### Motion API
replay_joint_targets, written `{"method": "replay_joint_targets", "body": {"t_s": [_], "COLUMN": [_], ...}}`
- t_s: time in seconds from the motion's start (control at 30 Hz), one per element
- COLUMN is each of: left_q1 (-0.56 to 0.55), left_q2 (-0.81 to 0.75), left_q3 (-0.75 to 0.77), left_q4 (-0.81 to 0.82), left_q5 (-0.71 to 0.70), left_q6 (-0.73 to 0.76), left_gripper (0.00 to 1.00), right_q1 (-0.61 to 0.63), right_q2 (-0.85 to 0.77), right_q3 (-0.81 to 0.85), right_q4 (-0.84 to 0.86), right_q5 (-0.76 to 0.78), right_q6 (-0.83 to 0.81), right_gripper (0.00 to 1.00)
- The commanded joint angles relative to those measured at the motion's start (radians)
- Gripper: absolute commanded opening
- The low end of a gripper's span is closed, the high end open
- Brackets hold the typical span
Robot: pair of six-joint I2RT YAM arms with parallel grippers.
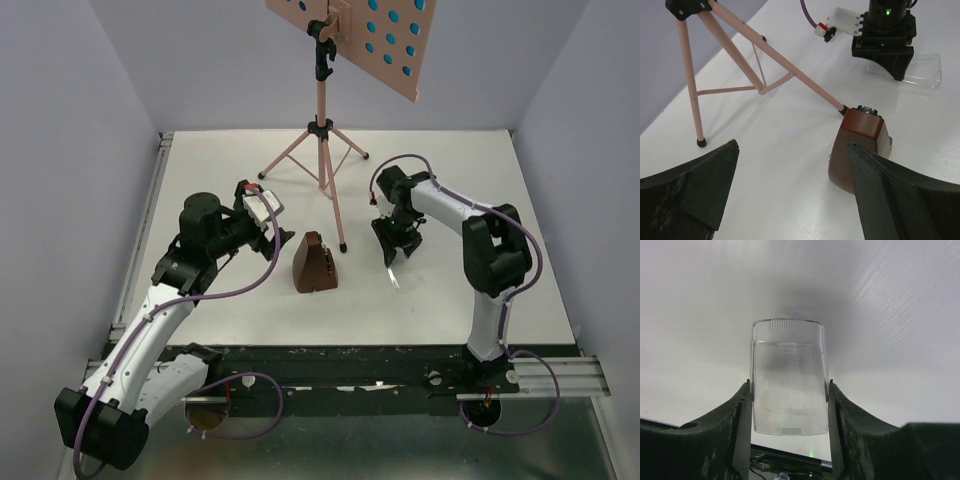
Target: Pack up the instrument practice props
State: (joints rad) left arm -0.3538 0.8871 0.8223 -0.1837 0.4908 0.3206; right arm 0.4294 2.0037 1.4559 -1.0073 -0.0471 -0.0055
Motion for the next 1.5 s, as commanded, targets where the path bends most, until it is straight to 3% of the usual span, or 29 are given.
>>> {"method": "replay_joint_targets", "body": {"t_s": [0.0, 0.07, 0.27, 0.37, 0.53, 0.67, 0.87, 1.03, 1.47], "left_q1": [-0.002, -0.007, -0.048, -0.085, -0.175, -0.218, -0.248, -0.246, -0.240], "left_q2": [0.041, 0.064, 0.125, 0.171, 0.249, 0.274, 0.247, 0.202, 0.158], "left_q3": [0.069, 0.090, 0.138, 0.156, 0.187, 0.186, 0.143, 0.136, 0.097], "left_q4": [-0.010, 0.012, 0.096, 0.156, 0.266, 0.297, 0.303, 0.265, 0.211], "left_q5": [0.095, 0.110, 0.137, 0.141, 0.157, 0.150, -0.024, -0.153, -0.219], "left_q6": [-0.005, -0.008, -0.014, -0.028, -0.072, -0.106, -0.066, -0.068, -0.031], "left_gripper": [0.99, 0.99, 0.99, 0.99, 0.99, 0.99, 0.99, 0.99, 0.98], "right_q1": [-0.011, -0.012, -0.009, 0.000, 0.063, 0.117, 0.149, 0.149, 0.150], "right_q2": [-0.193, -0.317, -0.681, -0.735, -0.688, -0.645, -0.614, -0.654, -0.720], "right_q3": [0.058, 0.011, -0.225, -0.241, -0.164, -0.097, -0.031, -0.075, -0.158], "right_q4": [0.016, 0.074, 0.500, 0.659, 0.827, 0.848, 0.869, 0.863, 0.837], "right_q5": [-0.218, -0.310, -0.477, -0.473, -0.403, -0.376, -0.431, -0.543, -0.605], "right_q6": [-0.163, -0.186, -0.218, -0.144, 0.002, 0.091, 0.133, 0.084, 0.030], "right_gripper": [0.00, 0.00, 0.00, 0.00, 0.00, 0.00, 0.00, 0.00, 0.00]}}
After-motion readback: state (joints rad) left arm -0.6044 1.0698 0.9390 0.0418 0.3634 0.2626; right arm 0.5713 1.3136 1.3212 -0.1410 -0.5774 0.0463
